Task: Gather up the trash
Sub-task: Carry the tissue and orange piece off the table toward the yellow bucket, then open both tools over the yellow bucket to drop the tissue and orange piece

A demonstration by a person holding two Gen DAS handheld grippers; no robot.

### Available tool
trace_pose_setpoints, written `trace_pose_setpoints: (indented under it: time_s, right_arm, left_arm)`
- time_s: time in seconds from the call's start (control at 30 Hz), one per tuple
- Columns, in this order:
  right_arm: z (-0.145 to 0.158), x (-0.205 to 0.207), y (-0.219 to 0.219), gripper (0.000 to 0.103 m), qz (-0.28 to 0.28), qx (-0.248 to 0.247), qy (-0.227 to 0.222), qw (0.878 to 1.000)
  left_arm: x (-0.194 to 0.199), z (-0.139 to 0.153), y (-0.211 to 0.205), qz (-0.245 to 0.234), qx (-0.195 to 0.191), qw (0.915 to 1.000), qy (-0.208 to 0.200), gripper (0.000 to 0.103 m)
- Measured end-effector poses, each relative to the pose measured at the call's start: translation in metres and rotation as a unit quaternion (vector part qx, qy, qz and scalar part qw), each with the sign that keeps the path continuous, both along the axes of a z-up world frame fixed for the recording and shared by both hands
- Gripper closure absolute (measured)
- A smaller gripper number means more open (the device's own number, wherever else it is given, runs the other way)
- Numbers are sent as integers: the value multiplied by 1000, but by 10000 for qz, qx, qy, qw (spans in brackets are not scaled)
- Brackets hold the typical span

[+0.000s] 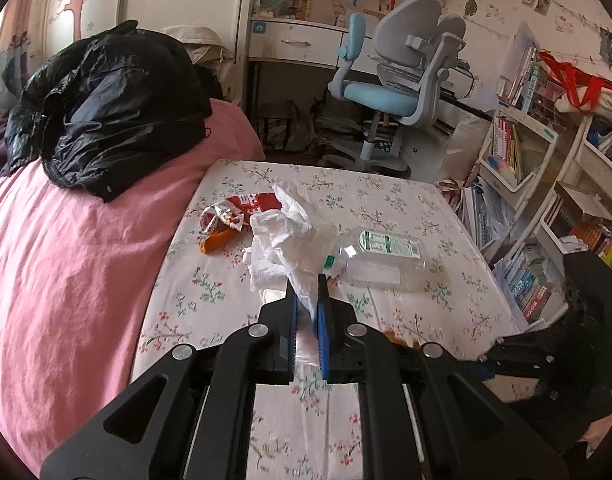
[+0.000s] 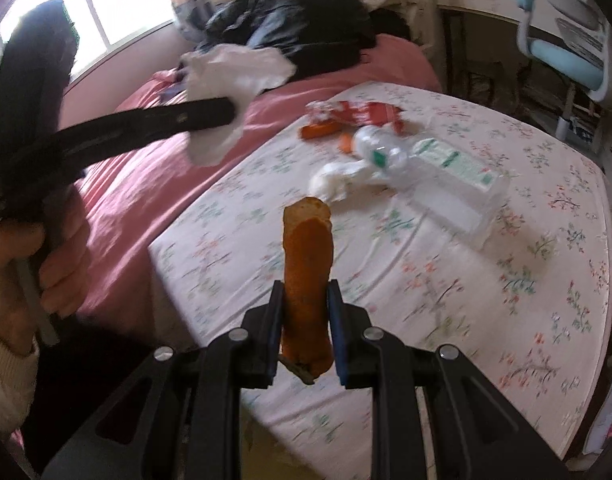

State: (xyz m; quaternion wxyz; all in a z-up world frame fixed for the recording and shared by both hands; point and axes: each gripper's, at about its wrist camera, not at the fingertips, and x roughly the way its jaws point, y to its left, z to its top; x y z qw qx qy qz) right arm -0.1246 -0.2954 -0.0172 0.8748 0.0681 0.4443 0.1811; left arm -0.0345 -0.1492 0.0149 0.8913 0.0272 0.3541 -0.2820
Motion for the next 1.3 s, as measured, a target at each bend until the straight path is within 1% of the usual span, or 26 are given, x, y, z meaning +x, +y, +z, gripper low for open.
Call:
trace_pose_setpoints:
  time_s: [0.07,0.17,0.23,0.27,0.3,0.33,0.37,0.4,0.5,0.6,0.73,0.8,0.83,0.9,0.93,0.97,1.0,1.03,1.07,1.1,1.13,1.2,1.27,1.3]
  right_arm:
    - [-7,-18,10,81,115,129,131,9998]
    - [-21,-42,28,81,343,102,388,9986]
    - [-30,-56,40,80,545,69,559,9969]
    - [-30,-56,40,79,545,69,559,9969]
    - [-39,-69,52,78,782,17,806,9937]
    - [-39,-69,52,68,782,17,806,9937]
    - [-42,-74,55,61,839,-20,877,9926]
    - [-43,-79,58,50,848,-66,871,9926]
    - [-42,-89,57,47,795,-25,855,9932]
    - [-35,-93,45,41,462,61,690,9965]
    - [-22,-95,13,35,-339,351,385,9981]
    - [-18,-95,-3,35,-751,467,263,9957]
    - [-17,-95,-10,34,-912,516,232,9942]
    - [-17,-97,-29,32,-1359,642,185,9885]
    - [-18,-98,-37,31,-1541,712,188,9853]
    - [-21,-99,-48,31,-1744,850,242,9807]
    - [-23,-99,-54,31,-1856,951,295,9776]
    - [-26,-99,-61,31,-1980,1036,358,9741]
    - [-28,-101,-64,31,-2055,1067,393,9720]
    - [-28,-101,-68,31,-2127,1080,421,9702]
    - [-29,-101,-69,31,-2184,1066,434,9691]
    - [-30,-104,-66,31,-2233,964,427,9690]
    - [-30,-101,-60,29,-2261,729,382,9706]
    - [-31,-100,-59,28,-2270,645,363,9711]
  left_arm:
    - [-11,-1,7,26,-30,10000,14,96]
    - [-27,-7,18,25,-142,9997,176,96]
    - [-37,-10,23,27,-123,9997,209,96]
    - [-44,-11,26,31,-78,9998,206,96]
    - [-47,-12,29,28,-72,9997,212,96]
    - [-52,-13,31,29,-73,9997,220,96]
    - [-58,-14,34,34,-64,9997,229,96]
    - [-63,-15,35,36,-37,9997,233,96]
    - [-75,-20,38,20,11,9996,273,95]
    - [-88,-26,39,-31,88,9994,342,95]
    - [-113,-41,34,-236,232,9976,603,96]
    - [-134,-57,24,-416,538,9947,767,95]
    - [-140,-61,22,-474,619,9934,837,95]
    - [-158,-81,18,-662,884,9868,1181,95]
    - [-166,-91,15,-766,1004,9822,1386,94]
    - [-176,-103,12,-949,1184,9746,1650,92]
    - [-182,-109,10,-1031,1324,9705,1730,88]
    - [-189,-114,9,-1103,1482,9673,1736,80]
    - [-196,-115,6,-1169,1632,9657,1650,74]
    - [-200,-114,5,-1169,1706,9665,1520,55]
    - [-200,-112,5,-1133,1717,9677,1454,40]
    - [-198,-103,10,-916,1621,9746,1246,32]
    - [-192,-94,18,-643,1416,9819,1081,28]
    - [-189,-88,22,-463,1321,9854,966,24]
